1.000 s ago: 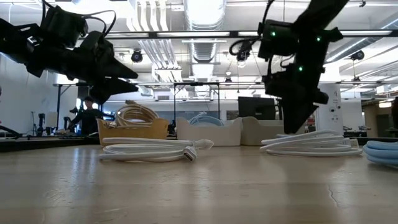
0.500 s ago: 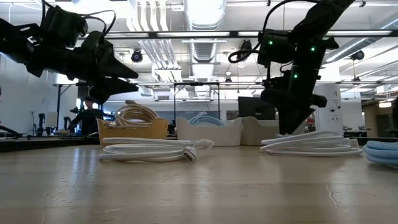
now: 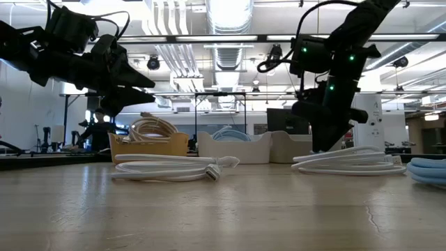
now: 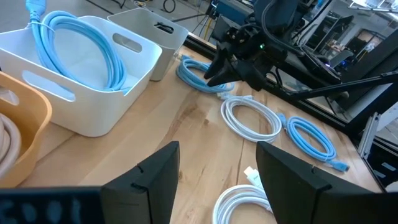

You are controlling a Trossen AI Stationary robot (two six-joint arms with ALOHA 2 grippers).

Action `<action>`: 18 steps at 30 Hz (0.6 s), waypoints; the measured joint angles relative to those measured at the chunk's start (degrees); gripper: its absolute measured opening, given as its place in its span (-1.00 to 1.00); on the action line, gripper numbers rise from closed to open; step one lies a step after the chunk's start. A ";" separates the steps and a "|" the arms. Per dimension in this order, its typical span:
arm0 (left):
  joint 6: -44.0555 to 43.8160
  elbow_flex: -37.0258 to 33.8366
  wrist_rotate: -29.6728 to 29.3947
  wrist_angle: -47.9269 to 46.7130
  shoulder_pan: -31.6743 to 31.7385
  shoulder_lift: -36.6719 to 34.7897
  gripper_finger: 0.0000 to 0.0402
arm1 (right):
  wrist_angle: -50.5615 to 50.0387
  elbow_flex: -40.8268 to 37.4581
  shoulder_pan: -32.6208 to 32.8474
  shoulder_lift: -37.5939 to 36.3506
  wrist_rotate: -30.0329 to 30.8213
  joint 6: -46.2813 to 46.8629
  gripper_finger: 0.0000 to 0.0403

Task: Sort HDMI cables
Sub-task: Put the blue hdmi cable into the white bin

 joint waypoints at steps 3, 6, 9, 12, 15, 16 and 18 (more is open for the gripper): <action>-0.03 0.00 0.00 0.00 0.00 0.00 0.06 | 3.45 -2.12 -0.54 0.00 0.01 0.53 -0.33; -0.07 0.00 0.00 0.00 0.00 0.00 0.06 | 7.54 -4.64 -1.62 0.00 0.03 1.09 -0.33; -0.09 0.00 0.00 0.00 0.00 0.00 0.06 | 10.77 -6.98 -2.64 0.00 0.10 1.30 -0.33; -0.09 0.00 0.00 0.00 0.00 0.00 0.06 | 11.95 -8.25 -3.28 0.00 0.10 1.80 -0.33; -0.09 0.00 0.01 0.00 0.00 0.00 0.06 | 12.03 -8.85 -3.60 0.00 0.12 1.23 -0.34; -0.09 0.00 0.02 0.00 0.00 0.00 0.06 | 12.15 -8.99 -3.64 0.00 0.15 1.18 -0.35; -0.09 0.00 0.02 0.00 0.00 0.00 0.06 | 12.18 -9.07 -3.64 -0.03 0.17 0.85 -0.40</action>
